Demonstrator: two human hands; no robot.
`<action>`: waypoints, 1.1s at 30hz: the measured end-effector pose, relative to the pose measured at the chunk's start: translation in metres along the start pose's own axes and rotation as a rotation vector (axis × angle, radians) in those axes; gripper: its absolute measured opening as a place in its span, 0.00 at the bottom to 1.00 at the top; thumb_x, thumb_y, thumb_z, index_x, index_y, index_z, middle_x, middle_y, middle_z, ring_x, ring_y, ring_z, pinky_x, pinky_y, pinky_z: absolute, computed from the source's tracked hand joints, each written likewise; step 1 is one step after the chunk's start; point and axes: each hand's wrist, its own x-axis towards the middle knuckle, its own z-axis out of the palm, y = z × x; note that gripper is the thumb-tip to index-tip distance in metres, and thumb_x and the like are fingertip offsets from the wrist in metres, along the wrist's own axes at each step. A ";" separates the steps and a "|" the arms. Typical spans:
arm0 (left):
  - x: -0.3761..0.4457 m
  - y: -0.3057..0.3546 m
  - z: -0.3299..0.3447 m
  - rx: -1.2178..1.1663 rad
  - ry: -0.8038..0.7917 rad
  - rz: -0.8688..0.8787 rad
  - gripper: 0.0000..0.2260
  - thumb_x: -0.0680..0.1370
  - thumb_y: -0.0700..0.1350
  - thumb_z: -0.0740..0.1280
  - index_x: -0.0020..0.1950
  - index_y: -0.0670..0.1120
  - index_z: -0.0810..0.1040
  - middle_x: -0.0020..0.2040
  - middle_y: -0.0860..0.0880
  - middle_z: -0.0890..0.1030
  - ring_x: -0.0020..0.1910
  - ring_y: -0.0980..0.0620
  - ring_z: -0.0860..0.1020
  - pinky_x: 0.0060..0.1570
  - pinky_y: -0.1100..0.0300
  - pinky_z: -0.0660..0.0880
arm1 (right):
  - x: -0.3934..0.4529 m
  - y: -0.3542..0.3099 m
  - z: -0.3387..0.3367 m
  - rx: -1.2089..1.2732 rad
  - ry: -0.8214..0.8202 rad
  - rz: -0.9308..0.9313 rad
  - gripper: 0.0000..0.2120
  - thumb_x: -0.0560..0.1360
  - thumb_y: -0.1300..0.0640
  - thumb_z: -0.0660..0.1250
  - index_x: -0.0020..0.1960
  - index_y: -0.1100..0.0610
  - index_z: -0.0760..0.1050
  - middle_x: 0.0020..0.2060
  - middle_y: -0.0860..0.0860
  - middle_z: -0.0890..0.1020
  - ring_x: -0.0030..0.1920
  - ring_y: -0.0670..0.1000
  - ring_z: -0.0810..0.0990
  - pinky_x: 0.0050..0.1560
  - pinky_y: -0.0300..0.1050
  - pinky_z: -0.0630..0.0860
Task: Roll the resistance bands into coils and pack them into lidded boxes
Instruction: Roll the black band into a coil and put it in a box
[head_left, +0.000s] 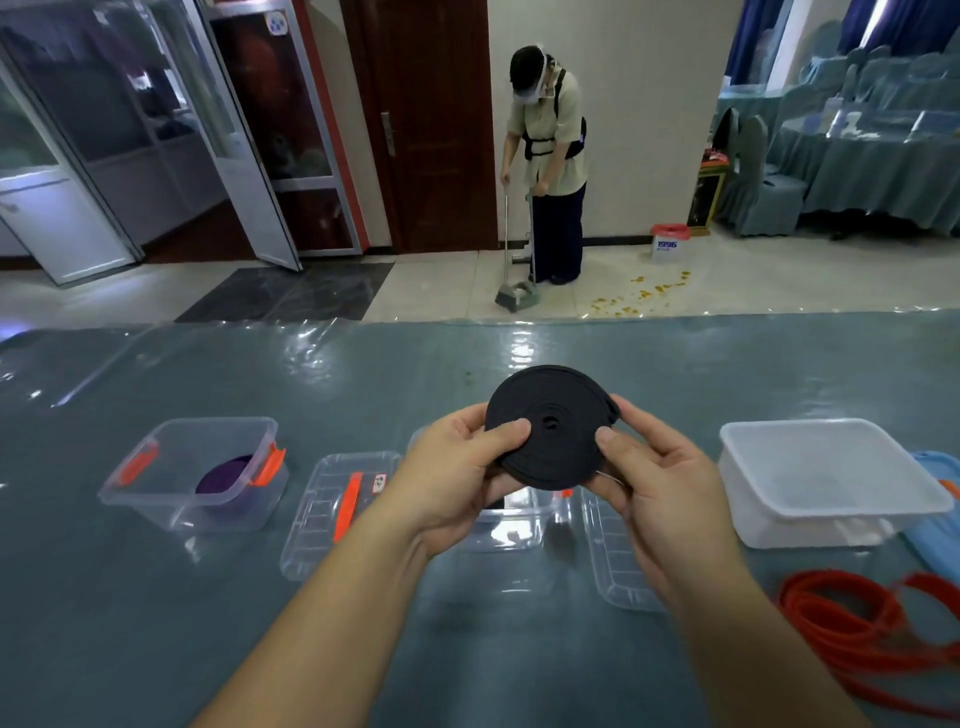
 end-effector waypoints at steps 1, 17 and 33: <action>0.003 -0.006 -0.003 -0.006 0.011 -0.009 0.12 0.82 0.34 0.66 0.65 0.36 0.80 0.58 0.40 0.87 0.52 0.47 0.87 0.48 0.56 0.85 | 0.004 0.006 -0.003 -0.009 0.000 0.020 0.17 0.80 0.69 0.66 0.67 0.59 0.78 0.52 0.60 0.88 0.53 0.59 0.88 0.49 0.49 0.87; 0.099 -0.065 -0.104 -0.046 0.127 -0.288 0.13 0.80 0.30 0.68 0.63 0.40 0.80 0.54 0.41 0.88 0.52 0.43 0.87 0.49 0.54 0.85 | 0.095 0.125 0.005 -0.203 0.125 0.271 0.17 0.81 0.70 0.65 0.67 0.59 0.79 0.54 0.60 0.88 0.53 0.59 0.88 0.45 0.47 0.85; 0.226 -0.132 -0.184 0.228 0.341 -0.545 0.16 0.81 0.33 0.65 0.65 0.48 0.78 0.58 0.41 0.82 0.55 0.42 0.84 0.51 0.48 0.85 | 0.209 0.238 -0.007 -0.659 0.180 0.574 0.17 0.79 0.70 0.65 0.65 0.59 0.80 0.50 0.58 0.86 0.49 0.60 0.88 0.41 0.51 0.86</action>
